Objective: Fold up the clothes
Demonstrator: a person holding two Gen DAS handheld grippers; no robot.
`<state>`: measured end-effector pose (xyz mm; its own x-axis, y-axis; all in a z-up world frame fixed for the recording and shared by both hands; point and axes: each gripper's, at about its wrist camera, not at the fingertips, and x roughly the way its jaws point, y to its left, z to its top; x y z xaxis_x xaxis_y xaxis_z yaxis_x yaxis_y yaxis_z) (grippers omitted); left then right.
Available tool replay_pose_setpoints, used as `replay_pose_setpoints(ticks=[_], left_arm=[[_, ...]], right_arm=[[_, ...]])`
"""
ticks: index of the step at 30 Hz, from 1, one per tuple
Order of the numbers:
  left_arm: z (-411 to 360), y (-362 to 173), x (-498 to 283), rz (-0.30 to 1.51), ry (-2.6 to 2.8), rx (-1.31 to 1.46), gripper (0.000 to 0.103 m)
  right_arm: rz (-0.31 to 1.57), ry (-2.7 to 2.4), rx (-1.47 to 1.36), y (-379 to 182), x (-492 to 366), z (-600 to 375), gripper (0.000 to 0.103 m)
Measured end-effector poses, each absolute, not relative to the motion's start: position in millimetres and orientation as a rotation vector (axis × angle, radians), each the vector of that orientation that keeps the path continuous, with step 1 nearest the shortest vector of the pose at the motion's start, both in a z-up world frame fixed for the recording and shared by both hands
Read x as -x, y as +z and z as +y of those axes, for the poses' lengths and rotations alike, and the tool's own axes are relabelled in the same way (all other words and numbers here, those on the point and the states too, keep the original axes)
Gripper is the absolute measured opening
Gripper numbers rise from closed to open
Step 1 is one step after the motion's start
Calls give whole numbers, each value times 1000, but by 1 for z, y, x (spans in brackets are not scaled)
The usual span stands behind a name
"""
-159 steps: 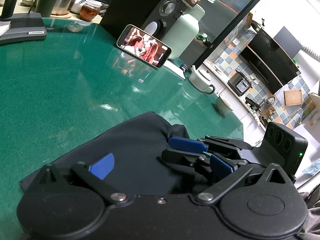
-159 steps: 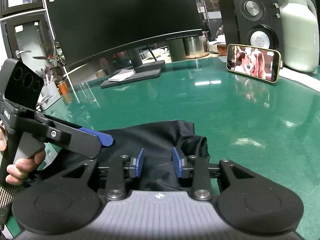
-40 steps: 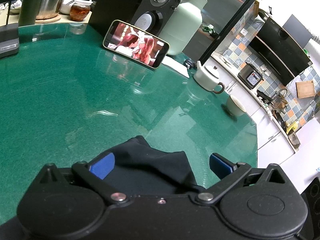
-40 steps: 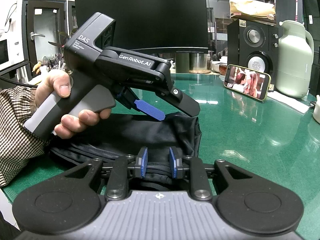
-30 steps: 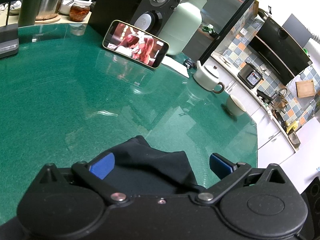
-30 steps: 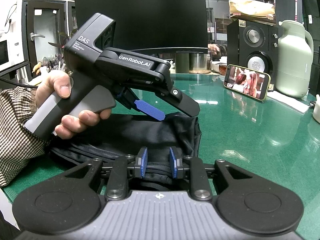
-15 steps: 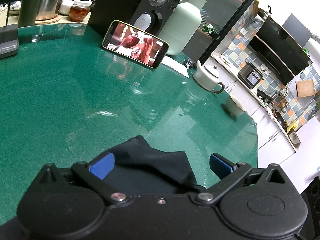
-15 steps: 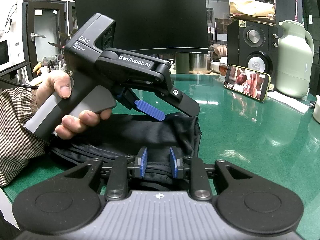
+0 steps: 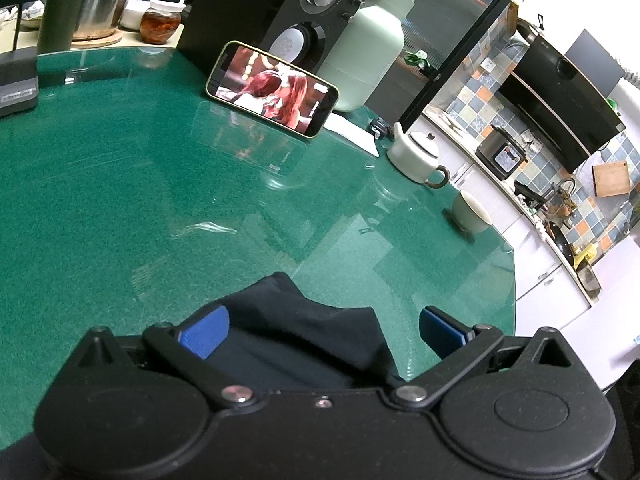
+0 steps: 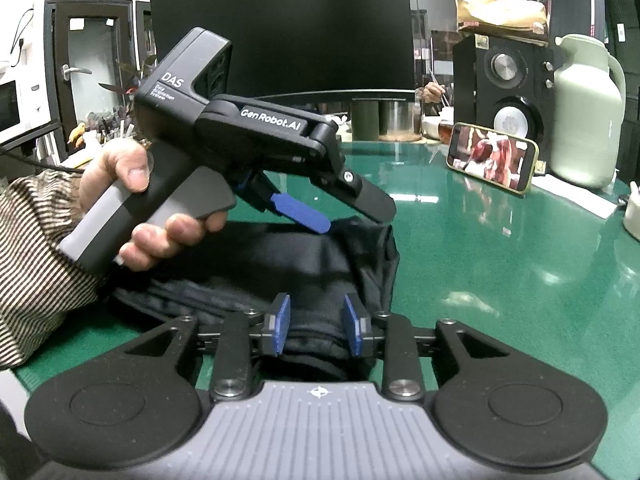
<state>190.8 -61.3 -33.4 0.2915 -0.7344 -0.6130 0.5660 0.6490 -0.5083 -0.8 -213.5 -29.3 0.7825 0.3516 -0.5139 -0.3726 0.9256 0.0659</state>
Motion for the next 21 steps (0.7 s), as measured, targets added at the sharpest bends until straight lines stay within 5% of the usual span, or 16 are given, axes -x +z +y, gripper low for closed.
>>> replay_pose_setpoints(ticks=[4,6,21], left_arm=[[-37,-27,-201,894,-814,305,102],[-38,-27,-201,899,-823,309,102],[-65,-38,-193,910,-866,177,102]], right_arm=[[544,395,25,-24,8,-215,26],[536,400,6,-21,10,-216,16],[539,412,9,-26,-3,-209,17]])
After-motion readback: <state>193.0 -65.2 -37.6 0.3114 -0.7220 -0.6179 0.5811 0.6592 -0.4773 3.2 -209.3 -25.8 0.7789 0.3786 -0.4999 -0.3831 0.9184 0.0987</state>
